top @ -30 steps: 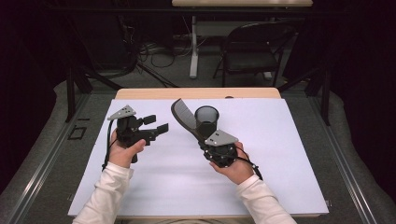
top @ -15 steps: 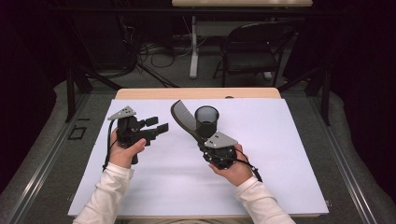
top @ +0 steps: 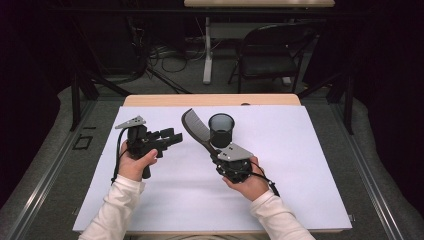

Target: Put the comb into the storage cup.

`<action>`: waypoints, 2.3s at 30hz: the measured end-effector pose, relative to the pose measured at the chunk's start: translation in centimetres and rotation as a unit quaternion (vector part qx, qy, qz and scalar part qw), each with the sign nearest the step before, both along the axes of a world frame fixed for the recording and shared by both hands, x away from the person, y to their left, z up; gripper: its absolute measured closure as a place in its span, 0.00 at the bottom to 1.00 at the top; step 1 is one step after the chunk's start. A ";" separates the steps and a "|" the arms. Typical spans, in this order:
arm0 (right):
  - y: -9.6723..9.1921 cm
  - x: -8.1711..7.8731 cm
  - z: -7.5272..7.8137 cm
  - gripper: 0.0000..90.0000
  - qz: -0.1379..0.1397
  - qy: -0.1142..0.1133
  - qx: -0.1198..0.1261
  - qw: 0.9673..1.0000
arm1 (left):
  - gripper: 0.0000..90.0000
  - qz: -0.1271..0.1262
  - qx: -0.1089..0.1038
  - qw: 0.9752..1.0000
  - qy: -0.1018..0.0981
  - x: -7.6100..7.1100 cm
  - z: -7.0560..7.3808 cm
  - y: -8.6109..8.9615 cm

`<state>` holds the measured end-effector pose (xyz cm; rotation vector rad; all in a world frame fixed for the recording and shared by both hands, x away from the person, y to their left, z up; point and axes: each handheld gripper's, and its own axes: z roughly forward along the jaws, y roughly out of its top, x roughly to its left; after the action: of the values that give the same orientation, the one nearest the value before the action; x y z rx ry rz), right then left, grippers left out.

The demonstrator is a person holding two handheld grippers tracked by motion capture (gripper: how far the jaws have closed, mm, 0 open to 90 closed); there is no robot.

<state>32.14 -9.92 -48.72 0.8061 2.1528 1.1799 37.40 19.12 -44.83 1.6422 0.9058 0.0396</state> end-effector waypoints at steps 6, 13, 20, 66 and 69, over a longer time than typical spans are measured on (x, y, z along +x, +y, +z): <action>0.1 -0.1 -0.1 0.81 0.001 -0.002 0.002 1.000 | 0.49 -0.002 -0.010 1.000 -0.002 -0.1 0.0 0.0; 0.0 -0.2 -0.1 0.81 0.002 -0.006 0.004 1.000 | 0.53 -0.003 -0.012 1.000 -0.001 -0.2 0.0 -0.1; 0.2 -0.4 -0.2 0.81 0.007 -0.007 0.004 1.000 | 0.55 -0.011 -0.023 1.000 0.016 -0.2 -0.2 -0.3; 1.2 -1.0 -0.8 0.81 0.049 0.019 0.019 0.998 | 0.82 0.003 -0.067 0.997 0.033 -0.3 -0.7 0.0; 1.2 -0.9 -0.9 0.81 0.049 0.019 0.021 0.998 | 0.84 0.004 -0.070 0.997 0.036 -0.2 -0.8 0.1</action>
<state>31.20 -8.74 -49.58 0.7541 2.2283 1.2719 37.15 19.22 -45.59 1.5173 0.9479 -0.0774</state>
